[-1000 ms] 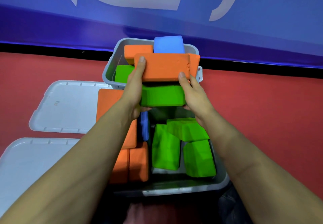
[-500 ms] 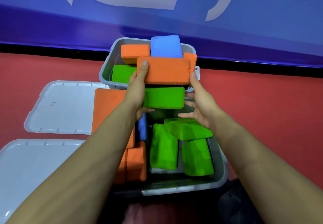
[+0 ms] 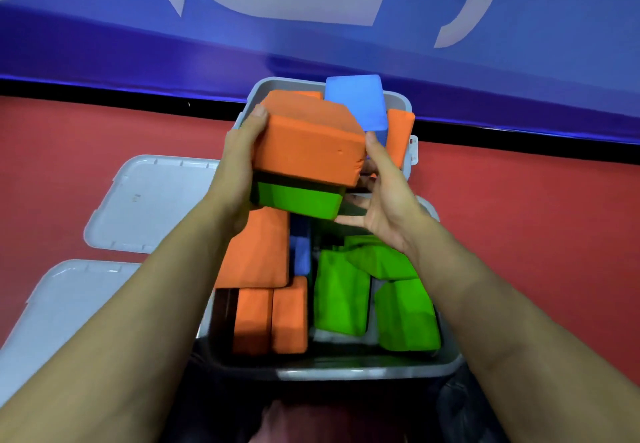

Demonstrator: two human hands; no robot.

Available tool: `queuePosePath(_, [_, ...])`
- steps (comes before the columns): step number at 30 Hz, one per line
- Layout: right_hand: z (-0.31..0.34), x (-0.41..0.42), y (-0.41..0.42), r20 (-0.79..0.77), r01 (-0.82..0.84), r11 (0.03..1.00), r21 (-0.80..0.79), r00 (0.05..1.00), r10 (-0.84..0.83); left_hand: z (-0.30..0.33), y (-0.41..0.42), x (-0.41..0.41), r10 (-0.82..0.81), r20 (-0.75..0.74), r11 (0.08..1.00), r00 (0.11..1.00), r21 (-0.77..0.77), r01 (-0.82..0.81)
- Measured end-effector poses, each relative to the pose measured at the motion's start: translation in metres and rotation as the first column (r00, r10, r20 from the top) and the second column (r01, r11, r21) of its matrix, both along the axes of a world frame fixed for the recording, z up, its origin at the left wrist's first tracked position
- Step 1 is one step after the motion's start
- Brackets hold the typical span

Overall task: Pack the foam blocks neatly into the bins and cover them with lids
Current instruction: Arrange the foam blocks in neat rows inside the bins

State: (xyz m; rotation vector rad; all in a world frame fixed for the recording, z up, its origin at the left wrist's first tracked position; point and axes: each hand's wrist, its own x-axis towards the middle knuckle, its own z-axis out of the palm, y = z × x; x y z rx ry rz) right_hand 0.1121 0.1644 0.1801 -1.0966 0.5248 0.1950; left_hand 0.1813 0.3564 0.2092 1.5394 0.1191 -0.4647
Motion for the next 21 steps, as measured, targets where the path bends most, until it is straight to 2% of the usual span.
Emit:
queuePosePath(4, [-0.023, 0.010, 0.033, -0.009, -0.087, 0.996, -0.030, 0.996, 0.087, -0.006, 0.034, 0.006, 0.094, -0.015, 0.994, 0.995, 0.063, -0.092])
queuePosePath(8, [-0.044, 0.007, 0.063, -0.107, -0.202, 0.962, -0.186, 0.977, 0.184, -0.026, 0.056, 0.008, 0.120, -0.054, 0.947, 0.991, 0.305, -0.098])
queuePosePath(13, [-0.048, 0.013, 0.075, -0.086, -0.260, 0.902, -0.345, 0.966, 0.245, -0.036, 0.066, 0.009, 0.145, 0.029, 0.874, 0.989, 0.464, -0.141])
queuePosePath(16, [-0.050, 0.012, 0.073, -0.052, -0.251, 0.898, -0.362, 0.967, 0.250, -0.035, 0.063, 0.011, 0.163, 0.057, 0.855, 0.985, 0.491, -0.170])
queuePosePath(21, [-0.051, 0.010, 0.065, -0.025, -0.242, 0.908, -0.343, 0.968, 0.249, -0.036, 0.056, 0.015, 0.117, 0.214, 0.776, 0.970, 0.590, -0.224])
